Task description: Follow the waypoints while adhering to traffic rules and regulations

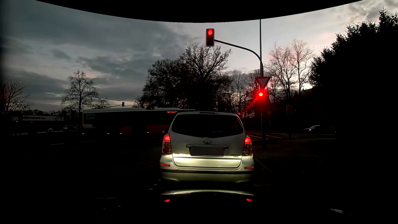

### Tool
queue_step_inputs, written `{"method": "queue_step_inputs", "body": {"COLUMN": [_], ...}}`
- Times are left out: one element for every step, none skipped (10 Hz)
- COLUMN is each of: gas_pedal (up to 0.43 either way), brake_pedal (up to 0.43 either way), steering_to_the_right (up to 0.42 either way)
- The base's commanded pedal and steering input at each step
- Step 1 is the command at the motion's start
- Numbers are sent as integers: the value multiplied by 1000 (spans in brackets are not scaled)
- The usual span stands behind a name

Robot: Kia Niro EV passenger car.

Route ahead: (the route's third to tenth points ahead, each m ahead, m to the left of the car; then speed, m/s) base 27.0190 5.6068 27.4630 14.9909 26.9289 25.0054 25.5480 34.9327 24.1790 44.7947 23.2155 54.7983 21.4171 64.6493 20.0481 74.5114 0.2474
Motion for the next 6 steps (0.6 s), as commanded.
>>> {"method": "queue_step_inputs", "body": {"gas_pedal": [0, 0, 0, 0, 0, 0], "brake_pedal": [146, 146, 146, 146, 146, 146], "steering_to_the_right": [0, -1, -1, -1, -1, -1]}}
